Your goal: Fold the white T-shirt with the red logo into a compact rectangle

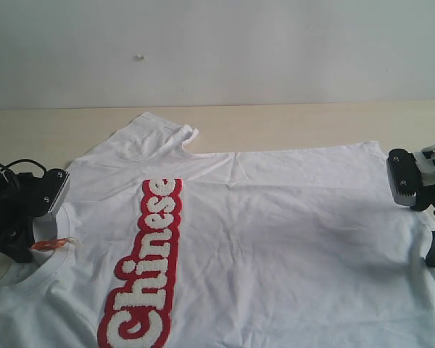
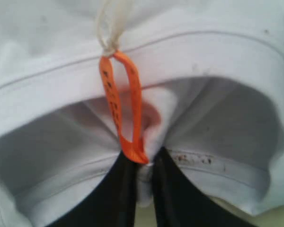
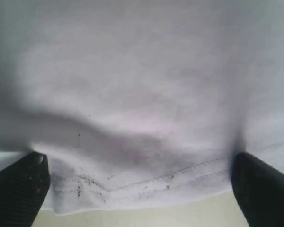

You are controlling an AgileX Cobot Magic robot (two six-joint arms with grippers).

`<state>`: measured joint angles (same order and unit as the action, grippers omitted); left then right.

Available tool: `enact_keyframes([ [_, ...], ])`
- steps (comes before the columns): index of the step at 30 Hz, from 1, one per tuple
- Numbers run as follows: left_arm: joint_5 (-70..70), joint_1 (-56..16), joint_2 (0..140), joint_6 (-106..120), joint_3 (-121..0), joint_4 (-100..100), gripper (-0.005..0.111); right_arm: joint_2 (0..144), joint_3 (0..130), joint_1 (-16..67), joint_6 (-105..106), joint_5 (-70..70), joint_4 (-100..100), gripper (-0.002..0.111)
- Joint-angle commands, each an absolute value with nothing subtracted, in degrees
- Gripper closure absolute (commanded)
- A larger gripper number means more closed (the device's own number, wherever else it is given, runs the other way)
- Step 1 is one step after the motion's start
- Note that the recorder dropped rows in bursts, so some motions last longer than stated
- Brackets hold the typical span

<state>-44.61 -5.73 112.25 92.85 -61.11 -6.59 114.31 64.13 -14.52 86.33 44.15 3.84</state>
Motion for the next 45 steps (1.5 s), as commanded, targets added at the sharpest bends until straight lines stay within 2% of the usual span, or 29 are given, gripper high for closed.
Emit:
enact_keyframes([
  [1, -46.11, -5.65, 112.68, 92.62, -60.29, -6.33, 0.104, 115.73, 63.71, -14.63, 86.91, 36.33, 2.35, 0.009],
  [4, -46.11, -5.65, 112.68, 92.62, -60.29, -6.33, 0.104, 115.73, 63.71, -14.63, 86.91, 35.68, 1.15, 0.026],
  [9, -46.11, -5.65, 112.68, 92.62, -60.29, -6.33, 0.104, 115.73, 63.71, -14.63, 86.91, 39.25, -1.53, 0.085],
  [11, -46.11, -5.65, 112.68, 92.62, -60.29, -6.33, 0.104, 115.73, 63.71, -14.63, 86.91, 39.94, -1.53, 0.103],
  [12, -46.11, -5.65, 112.68, 92.62, -60.29, -6.33, 0.104, 115.73, 63.71, -14.63, 86.91, 40.57, -1.53, 0.108],
  [38, -44.68, -5.65, 112.40, 92.59, -60.15, -6.19, 0.107, 114.24, 63.97, -14.63, 86.88, 42.86, 4.46, 0.108],
  [42, -45.37, -5.65, 108.29, 86.52, -62.17, -1.75, 0.107, 110.73, 67.34, -14.63, 86.88, 46.43, 9.28, 0.108],
  [45, -45.77, -5.65, 103.17, 78.91, -62.76, 8.83, 0.107, 107.71, 69.67, -14.63, 86.88, 48.59, 13.80, 0.108],
])
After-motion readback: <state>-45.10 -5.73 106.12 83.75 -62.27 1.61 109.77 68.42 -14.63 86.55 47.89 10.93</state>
